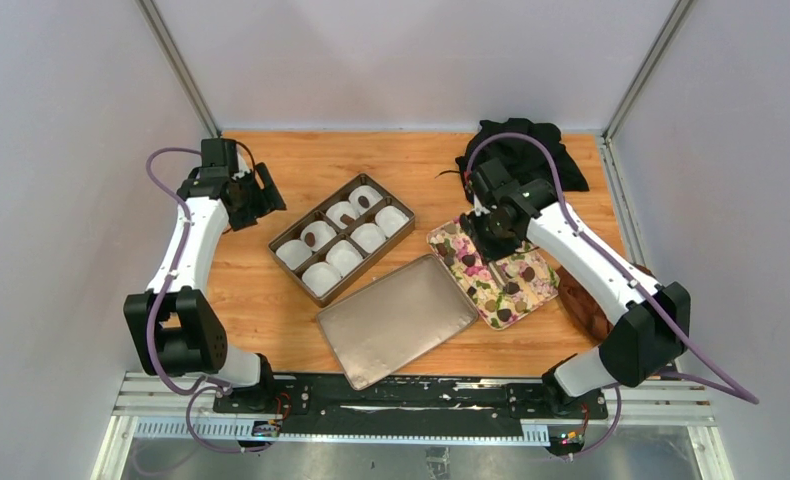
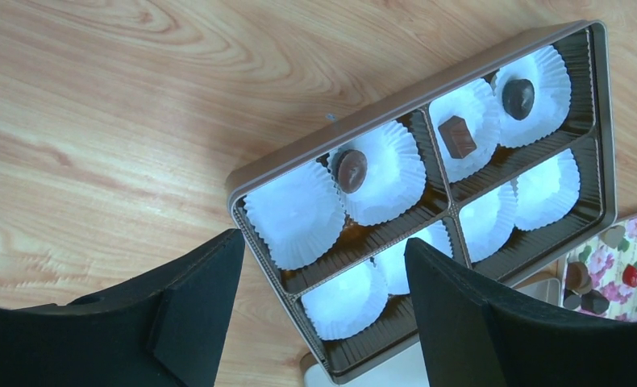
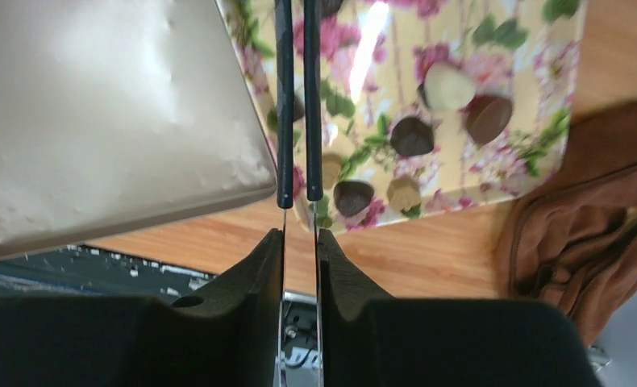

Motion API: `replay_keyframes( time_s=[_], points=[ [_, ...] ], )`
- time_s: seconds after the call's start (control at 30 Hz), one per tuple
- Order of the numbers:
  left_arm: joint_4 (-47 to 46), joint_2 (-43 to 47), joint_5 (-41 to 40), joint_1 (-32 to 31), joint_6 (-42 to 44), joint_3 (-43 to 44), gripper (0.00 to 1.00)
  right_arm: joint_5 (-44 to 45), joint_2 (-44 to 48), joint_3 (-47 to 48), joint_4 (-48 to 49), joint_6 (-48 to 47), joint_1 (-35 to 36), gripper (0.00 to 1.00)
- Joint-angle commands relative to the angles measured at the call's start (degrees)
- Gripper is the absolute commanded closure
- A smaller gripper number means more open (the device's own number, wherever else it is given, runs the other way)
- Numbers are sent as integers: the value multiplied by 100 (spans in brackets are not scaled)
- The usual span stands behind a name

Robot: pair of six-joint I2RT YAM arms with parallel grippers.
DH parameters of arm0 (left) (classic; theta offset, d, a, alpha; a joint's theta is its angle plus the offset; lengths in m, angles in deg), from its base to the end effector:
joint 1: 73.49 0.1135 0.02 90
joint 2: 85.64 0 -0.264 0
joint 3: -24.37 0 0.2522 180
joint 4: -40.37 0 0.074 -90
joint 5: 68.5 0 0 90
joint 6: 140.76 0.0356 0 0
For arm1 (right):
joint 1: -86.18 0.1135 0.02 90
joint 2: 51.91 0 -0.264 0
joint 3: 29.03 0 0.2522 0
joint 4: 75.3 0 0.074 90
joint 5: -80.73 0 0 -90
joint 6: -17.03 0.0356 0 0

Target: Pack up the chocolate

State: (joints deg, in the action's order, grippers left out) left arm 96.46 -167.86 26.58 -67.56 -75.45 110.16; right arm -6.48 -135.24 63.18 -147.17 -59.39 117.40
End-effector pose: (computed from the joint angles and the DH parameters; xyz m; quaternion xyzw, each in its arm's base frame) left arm 0.3013 0.0281 0.3039 -0.2361 0.9162 -0.0937 0.3098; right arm 0.2474 0.1479 0.3170 -0.1434 0.9614 0.0671 0.2249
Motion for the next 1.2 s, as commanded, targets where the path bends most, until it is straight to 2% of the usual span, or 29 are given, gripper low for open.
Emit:
replay_keyframes(
  time_s=[0.0, 0.2, 0.37, 0.8, 1.17],
  points=[
    [-102, -137, 160, 48, -49, 187, 22, -420, 202, -336, -353, 23, -63, 76],
    [-99, -176, 206, 48, -34, 216, 22, -919, -508, 40, -593, -248, -66, 73],
    [-84, -78, 114, 48, 6, 165, 22, -872, -965, 416, -588, -385, -64, 72],
    [-64, 66, 19, 48, 72, 39, 22, -945, -1430, 685, -514, -585, -60, 64],
    [-67, 43, 50, 48, 88, 30, 22, -677, -1674, 656, -506, -632, 46, 66]
  ],
)
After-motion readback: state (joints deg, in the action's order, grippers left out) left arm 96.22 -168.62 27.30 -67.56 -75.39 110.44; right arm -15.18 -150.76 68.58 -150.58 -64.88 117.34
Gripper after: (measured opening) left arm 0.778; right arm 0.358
